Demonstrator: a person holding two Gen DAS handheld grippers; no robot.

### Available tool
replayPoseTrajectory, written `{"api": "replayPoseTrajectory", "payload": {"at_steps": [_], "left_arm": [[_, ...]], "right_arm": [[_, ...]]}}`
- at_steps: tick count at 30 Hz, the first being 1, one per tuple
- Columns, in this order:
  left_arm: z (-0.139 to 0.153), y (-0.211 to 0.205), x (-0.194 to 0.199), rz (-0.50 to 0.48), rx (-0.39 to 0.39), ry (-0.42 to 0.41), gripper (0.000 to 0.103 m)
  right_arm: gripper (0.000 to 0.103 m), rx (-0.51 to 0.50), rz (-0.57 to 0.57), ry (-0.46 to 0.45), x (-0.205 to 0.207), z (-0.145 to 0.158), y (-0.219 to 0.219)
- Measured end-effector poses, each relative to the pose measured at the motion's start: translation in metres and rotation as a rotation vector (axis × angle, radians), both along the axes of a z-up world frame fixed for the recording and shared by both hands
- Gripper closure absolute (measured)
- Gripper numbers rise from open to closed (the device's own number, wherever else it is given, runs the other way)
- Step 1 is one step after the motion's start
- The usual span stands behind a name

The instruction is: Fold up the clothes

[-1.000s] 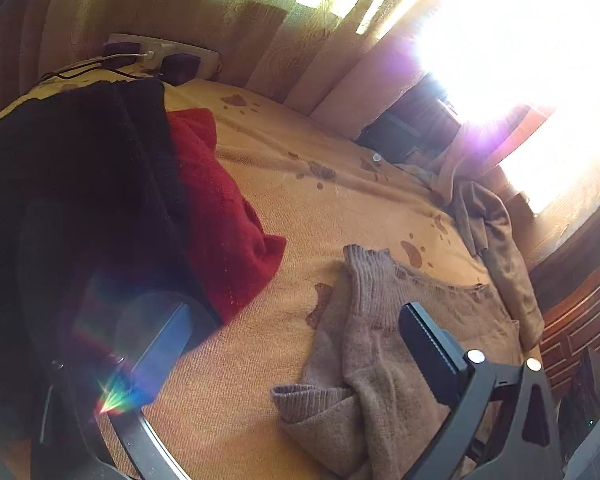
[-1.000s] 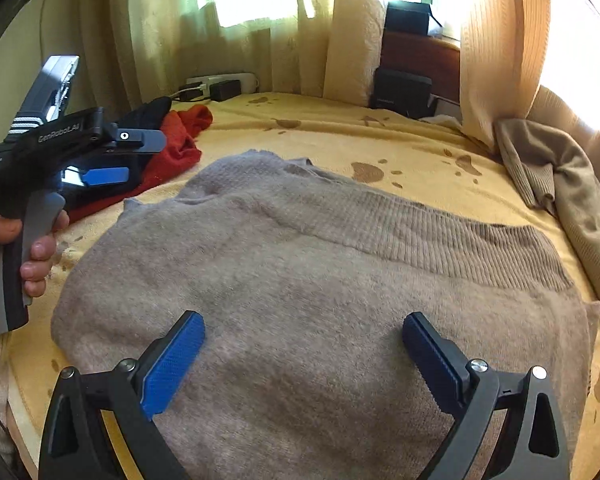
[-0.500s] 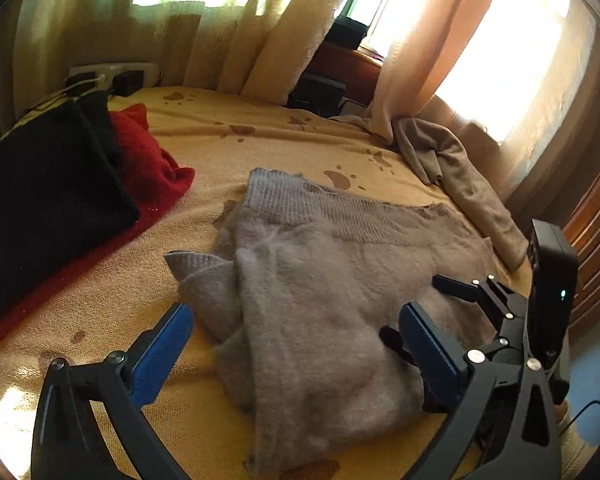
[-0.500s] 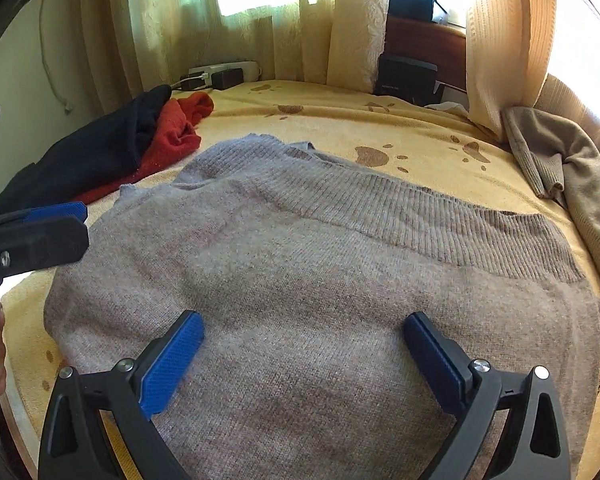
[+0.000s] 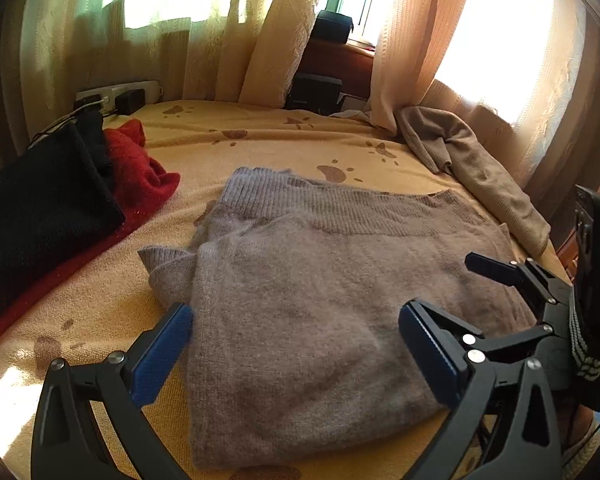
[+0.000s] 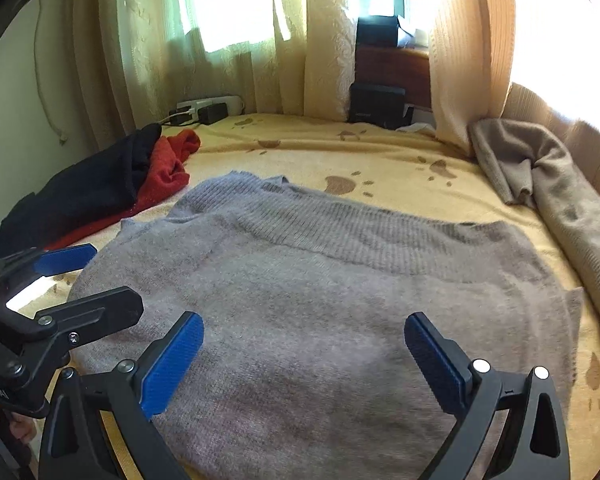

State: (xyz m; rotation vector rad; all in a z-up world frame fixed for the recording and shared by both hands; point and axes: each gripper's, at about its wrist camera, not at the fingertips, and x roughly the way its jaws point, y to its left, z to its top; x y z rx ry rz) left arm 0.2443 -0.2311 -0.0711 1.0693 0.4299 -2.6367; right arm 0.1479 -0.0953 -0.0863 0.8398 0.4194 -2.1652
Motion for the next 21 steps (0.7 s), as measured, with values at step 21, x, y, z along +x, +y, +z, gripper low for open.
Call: {"api": "replayPoseTrajectory", "payload": {"at_steps": [21], "left_arm": [[-0.04, 0.032, -0.074, -0.085, -0.14, -0.126, 0.0]], "right_arm": [[0.001, 0.005, -0.321, -0.092, -0.085, -0.009, 0.086]]}}
